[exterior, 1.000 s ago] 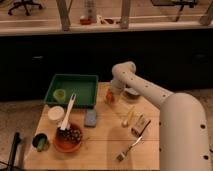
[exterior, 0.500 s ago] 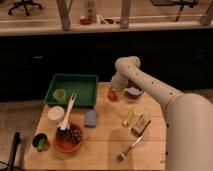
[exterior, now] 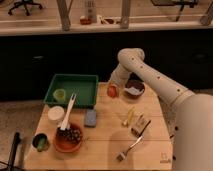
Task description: Place apple in table surface
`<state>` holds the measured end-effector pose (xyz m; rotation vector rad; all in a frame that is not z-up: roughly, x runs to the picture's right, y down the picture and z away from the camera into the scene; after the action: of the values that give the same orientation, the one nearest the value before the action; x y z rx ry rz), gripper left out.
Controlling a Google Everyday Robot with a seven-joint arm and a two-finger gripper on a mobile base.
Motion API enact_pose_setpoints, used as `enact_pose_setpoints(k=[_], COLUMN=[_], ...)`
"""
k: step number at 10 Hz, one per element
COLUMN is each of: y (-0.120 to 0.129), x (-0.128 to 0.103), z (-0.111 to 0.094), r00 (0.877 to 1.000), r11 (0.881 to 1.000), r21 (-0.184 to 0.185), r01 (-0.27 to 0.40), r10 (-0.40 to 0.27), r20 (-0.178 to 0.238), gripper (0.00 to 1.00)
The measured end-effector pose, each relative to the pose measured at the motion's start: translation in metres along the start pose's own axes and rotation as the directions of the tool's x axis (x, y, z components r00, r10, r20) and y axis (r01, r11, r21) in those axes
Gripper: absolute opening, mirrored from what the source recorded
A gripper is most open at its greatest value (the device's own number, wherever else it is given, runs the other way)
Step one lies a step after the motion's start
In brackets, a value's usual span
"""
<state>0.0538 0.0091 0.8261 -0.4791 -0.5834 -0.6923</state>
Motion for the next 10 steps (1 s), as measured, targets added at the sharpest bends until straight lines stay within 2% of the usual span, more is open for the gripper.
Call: enact_pose_setpoints(k=[2,5,8,10], y=[-0.002,0.009,0.023,0.03], x=[-0.021,-0.054,-0.085,-0.095], z=[-0.018,-0.037,-0.041,-0.033], r00=[0.998,0.989,0.98,0.979], r11=[0.998,0.989,0.98,0.979], r21=[0.011,0.022,0.026,0.023], r01=[0.065,0.146,0.197,0.203], r10=[-0.065,-0.147,-0.197,-0.203], r20=[0.017,0.031,0.029,0.021], gripper=[0.0,0.0,0.0,0.0])
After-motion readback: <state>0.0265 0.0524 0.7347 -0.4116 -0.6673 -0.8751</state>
